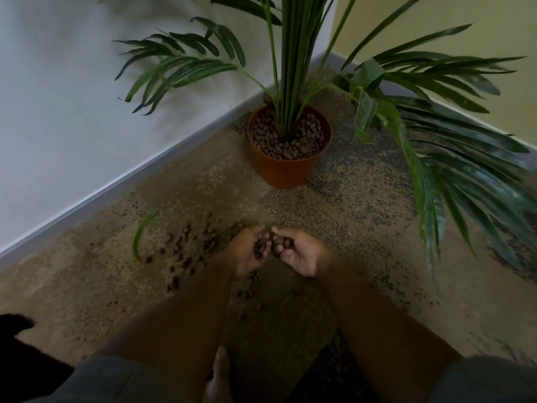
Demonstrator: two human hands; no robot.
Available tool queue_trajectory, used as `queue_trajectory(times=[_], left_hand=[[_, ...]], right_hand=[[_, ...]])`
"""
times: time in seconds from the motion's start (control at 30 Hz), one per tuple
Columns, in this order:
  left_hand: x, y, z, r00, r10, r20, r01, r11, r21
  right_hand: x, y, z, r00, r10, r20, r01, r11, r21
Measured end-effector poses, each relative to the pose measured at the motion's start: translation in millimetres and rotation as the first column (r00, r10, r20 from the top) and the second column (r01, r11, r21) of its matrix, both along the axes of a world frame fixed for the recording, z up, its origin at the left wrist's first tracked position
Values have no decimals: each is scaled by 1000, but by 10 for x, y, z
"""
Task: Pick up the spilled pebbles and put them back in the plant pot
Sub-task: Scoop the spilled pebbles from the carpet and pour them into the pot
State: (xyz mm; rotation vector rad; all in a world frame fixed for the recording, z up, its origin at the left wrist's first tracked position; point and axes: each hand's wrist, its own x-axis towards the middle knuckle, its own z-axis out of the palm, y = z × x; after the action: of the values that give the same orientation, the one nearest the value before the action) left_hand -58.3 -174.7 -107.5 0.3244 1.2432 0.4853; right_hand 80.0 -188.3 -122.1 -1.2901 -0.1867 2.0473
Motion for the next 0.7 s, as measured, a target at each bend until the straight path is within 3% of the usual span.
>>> queue_trajectory(times=[0.1,0.23,0.33,0.53,0.63,0.7], left_hand=[[16,41,27,998,67,20,-67,997,-37],[37,119,64,965,250,85,-240,964,-114],[43,198,103,923,366,122,-353,929,-113],[183,512,369,774,563,289,-583,812,-20],[265,712,612,694,587,416,-642,766,-10],[304,817,753,692,560,456,-636,772,16]], right_hand=[[-45,3,23,992,-48,-119,50,999,19],[-60,32,83,927,-240,-289,232,971,-63],[-48,85,157,889,-312,-334,312,948,-56],[-111,319,536,849,-305,-432,360,931,50],[-123,483,779,790,-312,-528,411,908,79],[-112,579,906,777,-321,-541,444,889,110]])
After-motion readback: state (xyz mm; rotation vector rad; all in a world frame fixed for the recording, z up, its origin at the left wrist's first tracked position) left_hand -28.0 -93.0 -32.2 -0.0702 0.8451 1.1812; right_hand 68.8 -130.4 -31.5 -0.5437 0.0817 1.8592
